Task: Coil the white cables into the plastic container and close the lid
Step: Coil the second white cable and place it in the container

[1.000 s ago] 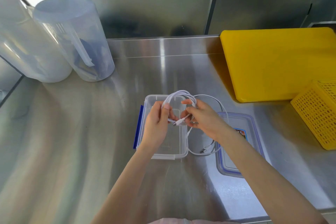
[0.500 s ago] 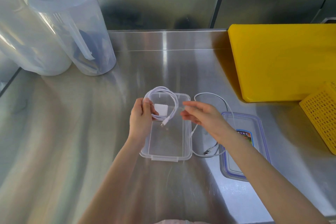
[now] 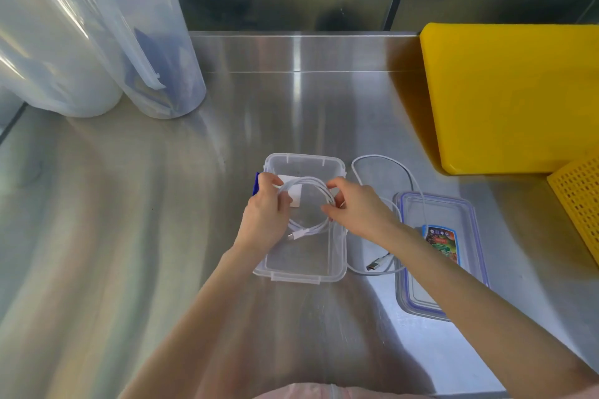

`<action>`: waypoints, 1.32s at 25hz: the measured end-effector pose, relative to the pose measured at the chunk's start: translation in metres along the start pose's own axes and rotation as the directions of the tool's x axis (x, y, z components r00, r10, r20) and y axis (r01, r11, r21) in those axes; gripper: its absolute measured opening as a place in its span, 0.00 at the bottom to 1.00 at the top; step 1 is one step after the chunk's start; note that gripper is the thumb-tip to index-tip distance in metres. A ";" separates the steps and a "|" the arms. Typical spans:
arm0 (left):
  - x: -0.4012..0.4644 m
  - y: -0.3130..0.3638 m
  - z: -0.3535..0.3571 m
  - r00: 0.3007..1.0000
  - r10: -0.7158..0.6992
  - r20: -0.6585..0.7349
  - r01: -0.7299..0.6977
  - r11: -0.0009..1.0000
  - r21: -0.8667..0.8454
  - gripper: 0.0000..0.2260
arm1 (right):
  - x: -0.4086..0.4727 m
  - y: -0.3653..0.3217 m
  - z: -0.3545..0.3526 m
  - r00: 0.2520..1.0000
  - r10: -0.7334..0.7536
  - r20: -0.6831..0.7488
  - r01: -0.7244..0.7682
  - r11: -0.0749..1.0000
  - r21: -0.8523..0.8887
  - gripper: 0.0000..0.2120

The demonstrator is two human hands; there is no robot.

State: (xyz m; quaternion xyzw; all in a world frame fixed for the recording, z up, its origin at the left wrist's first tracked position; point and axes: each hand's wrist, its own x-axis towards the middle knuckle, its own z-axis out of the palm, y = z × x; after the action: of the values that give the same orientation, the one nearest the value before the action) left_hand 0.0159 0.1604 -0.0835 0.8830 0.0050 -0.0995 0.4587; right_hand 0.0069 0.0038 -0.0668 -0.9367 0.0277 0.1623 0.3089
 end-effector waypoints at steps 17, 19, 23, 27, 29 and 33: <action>0.008 0.002 0.011 0.956 -0.030 0.291 -0.229 0.539 0.810 0.11 | 0.002 -0.030 0.018 0.988 -0.024 0.150 0.108 0.807 -0.580 0.15; 0.007 0.002 0.013 0.951 -0.054 0.304 -0.234 0.516 0.824 0.12 | 0.003 -0.030 0.023 0.986 -0.034 0.165 0.128 0.789 -0.602 0.14; 0.009 -0.001 0.012 0.951 -0.055 0.305 -0.227 0.542 0.809 0.11 | 0.004 -0.022 0.029 0.989 -0.081 0.124 0.139 0.803 -0.580 0.17; 0.007 -0.006 0.012 0.951 -0.002 0.309 -0.232 0.655 0.719 0.11 | 0.002 -0.009 0.029 0.979 -0.168 0.114 0.203 0.845 -0.494 0.18; 0.004 -0.007 0.011 0.952 0.047 0.302 -0.242 0.717 0.653 0.13 | -0.001 -0.004 0.026 0.974 -0.208 0.089 0.226 0.894 -0.387 0.19; -0.009 0.004 0.010 0.953 0.160 0.256 -0.284 0.760 0.584 0.14 | -0.018 0.009 0.013 0.962 -0.256 -0.097 0.243 0.961 -0.135 0.20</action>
State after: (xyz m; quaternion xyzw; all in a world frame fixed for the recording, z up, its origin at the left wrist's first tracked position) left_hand 0.0062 0.1507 -0.0837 0.9643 -0.1765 -0.1243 0.1535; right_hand -0.0150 0.0029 -0.0757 -0.9575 -0.0831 0.0698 0.2673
